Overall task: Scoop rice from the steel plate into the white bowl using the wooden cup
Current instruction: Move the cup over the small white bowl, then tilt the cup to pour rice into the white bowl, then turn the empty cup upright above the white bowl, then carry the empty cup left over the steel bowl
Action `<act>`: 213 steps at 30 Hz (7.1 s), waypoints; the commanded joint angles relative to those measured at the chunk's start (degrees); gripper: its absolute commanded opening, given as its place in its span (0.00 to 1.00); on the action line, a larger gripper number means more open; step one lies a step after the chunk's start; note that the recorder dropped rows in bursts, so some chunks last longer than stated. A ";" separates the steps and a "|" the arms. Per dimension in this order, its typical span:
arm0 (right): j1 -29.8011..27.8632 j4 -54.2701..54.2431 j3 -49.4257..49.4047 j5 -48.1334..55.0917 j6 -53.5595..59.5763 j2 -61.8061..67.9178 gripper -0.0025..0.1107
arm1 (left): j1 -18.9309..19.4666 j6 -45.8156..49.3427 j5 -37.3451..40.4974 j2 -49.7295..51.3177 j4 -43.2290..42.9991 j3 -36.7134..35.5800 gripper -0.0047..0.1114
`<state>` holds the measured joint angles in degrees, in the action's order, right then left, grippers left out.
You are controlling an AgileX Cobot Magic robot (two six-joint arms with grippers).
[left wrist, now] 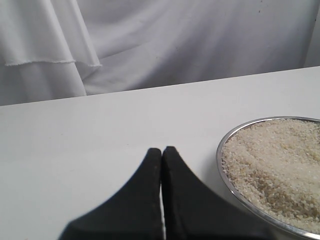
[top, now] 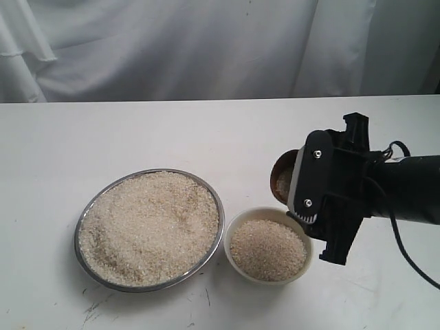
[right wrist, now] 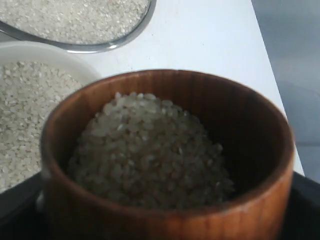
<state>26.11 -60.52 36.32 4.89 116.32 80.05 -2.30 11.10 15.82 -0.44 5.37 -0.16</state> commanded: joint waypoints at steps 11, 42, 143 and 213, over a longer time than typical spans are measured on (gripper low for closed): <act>1.14 10.01 -0.04 -1.84 -5.55 -0.58 0.02 | -0.37 -0.18 -0.58 0.44 0.06 0.16 0.04; 1.14 47.94 -0.04 -0.44 -37.04 -0.58 0.02 | -0.37 -0.17 -0.58 0.44 0.06 0.16 0.04; 22.60 145.49 10.56 38.59 -96.42 17.57 0.02 | -0.37 -0.24 -0.58 0.44 0.06 0.16 0.04; 10.08 90.74 16.37 -15.20 -102.13 12.71 0.02 | -0.37 -0.07 -0.58 0.44 0.06 0.16 0.04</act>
<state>37.63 32.21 51.20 -3.83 12.87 90.68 -2.30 11.10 15.82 -0.44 5.37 -0.16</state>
